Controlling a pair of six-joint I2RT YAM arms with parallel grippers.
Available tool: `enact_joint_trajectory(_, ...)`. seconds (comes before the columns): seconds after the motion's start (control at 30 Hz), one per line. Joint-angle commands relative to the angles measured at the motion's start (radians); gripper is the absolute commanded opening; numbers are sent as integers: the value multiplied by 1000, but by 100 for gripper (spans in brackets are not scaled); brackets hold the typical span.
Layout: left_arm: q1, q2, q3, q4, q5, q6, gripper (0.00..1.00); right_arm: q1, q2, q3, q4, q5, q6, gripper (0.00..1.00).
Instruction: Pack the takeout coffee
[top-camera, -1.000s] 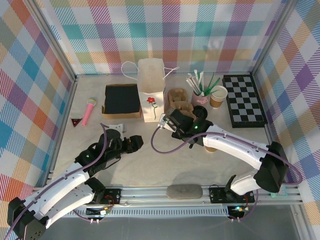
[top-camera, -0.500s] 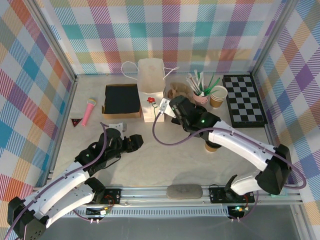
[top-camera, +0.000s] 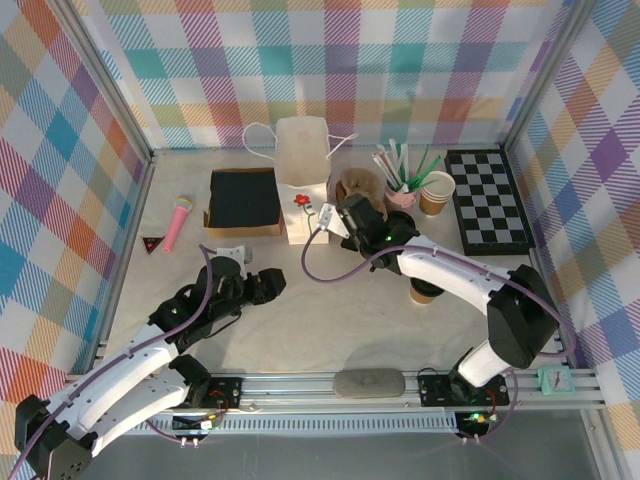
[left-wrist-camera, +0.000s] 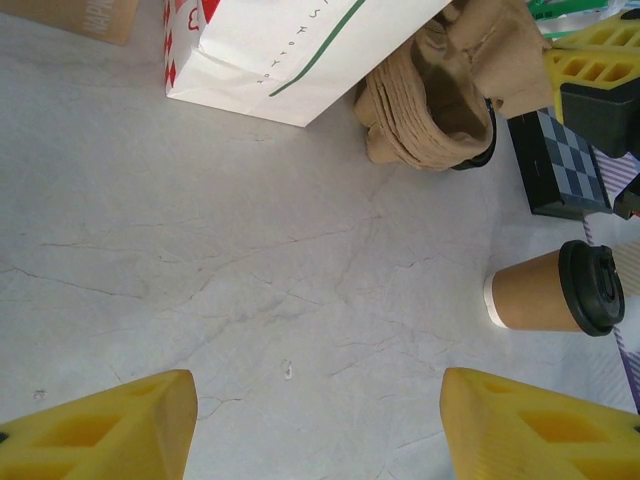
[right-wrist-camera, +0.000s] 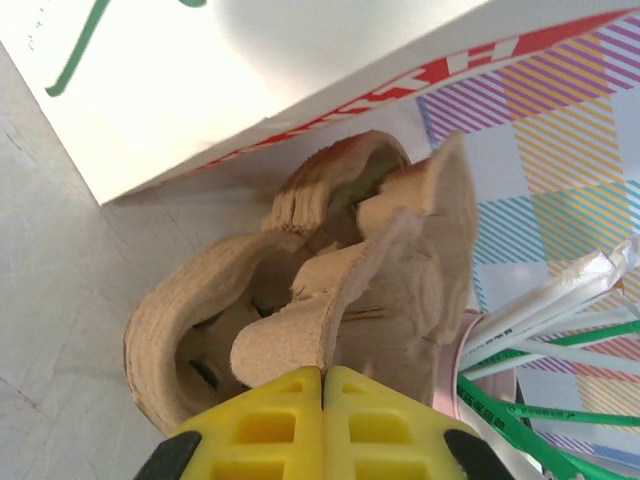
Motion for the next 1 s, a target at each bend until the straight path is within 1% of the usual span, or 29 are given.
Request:
enact_joint_trajectory(0.0, 13, -12, 25, -20, -16, 15, 65, 4, 12, 7, -10, -59, 33, 4)
enact_joint_trajectory(0.2, 13, -1, 25, -9, -12, 16, 65, 4, 29, 18, -97, -88, 50, 11)
enact_joint_trajectory(0.27, 15, 4, 25, -6, -10, 17, 65, 4, 38, 26, -133, -98, 55, 14)
enact_joint_trajectory(0.33, 15, 3, 25, -9, -9, 16, 65, 4, 33, 34, -160, -112, 68, 23)
enact_joint_trajectory(0.47, 16, -9, 25, -19, -15, 19, 65, 1, 0, 89, -267, -207, 100, 42)
enact_joint_trajectory(0.53, 16, -16, 26, -25, -17, 19, 65, -12, -21, 129, -320, -246, 102, 45)
enact_joint_trajectory(0.67, 18, -25, 30, -25, -15, 21, 65, -86, -46, 202, -389, -364, 76, 50)
enact_joint_trajectory(0.77, 19, -26, 38, -29, -9, 26, 65, -188, -25, 285, -485, -541, 54, 52)
enact_joint_trajectory(0.83, 20, -30, 40, -31, -5, 28, 65, -234, -6, 318, -534, -665, -17, 54)
enact_joint_trajectory(0.9, 21, -34, 41, -31, -3, 30, 65, -258, 15, 325, -544, -715, -105, 59)
enact_joint_trajectory(0.97, 22, -42, 46, -37, 2, 32, 65, -288, 46, 351, -545, -751, -146, 64)
